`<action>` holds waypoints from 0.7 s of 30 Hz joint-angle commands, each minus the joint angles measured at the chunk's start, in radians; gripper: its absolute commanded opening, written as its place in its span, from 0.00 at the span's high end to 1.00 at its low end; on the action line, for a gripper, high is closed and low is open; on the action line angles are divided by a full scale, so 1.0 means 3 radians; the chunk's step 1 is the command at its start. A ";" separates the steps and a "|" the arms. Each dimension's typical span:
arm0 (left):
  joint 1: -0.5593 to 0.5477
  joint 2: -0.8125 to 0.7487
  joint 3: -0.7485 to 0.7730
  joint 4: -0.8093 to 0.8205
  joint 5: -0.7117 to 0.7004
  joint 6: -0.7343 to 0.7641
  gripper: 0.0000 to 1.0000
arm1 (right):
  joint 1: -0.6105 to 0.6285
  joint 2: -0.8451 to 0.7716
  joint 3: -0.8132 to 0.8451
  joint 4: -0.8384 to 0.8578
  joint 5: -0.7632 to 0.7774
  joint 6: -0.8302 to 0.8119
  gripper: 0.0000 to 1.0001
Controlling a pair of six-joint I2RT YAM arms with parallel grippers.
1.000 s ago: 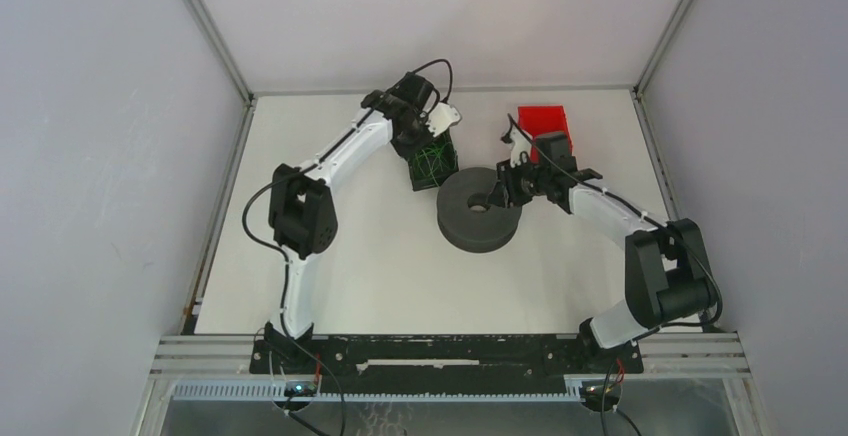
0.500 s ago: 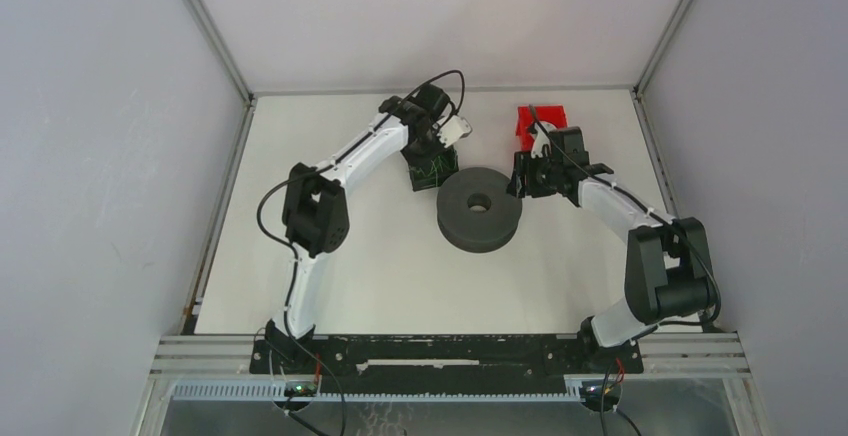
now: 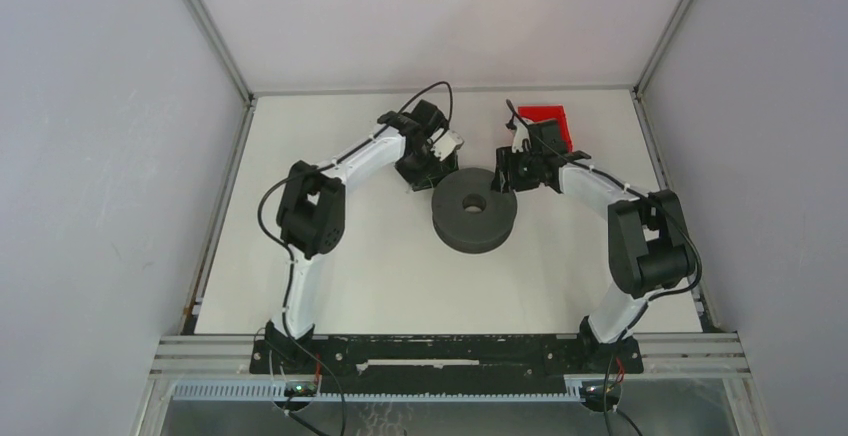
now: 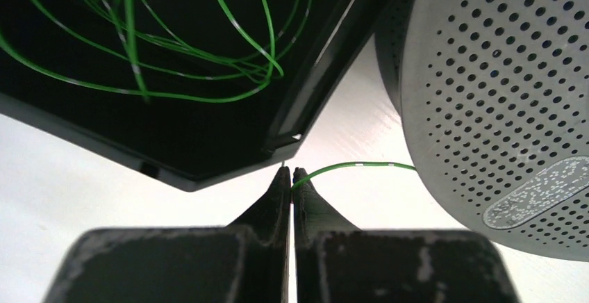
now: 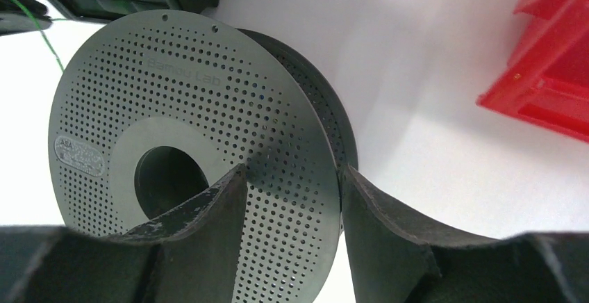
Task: Wrap the cables
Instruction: Wrap the cable around the cable reel.
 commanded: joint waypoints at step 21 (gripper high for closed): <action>0.0433 -0.0922 -0.1215 0.0479 0.0632 -0.0064 1.00 | 0.0708 0.0329 0.0342 0.0213 -0.1438 -0.1221 0.48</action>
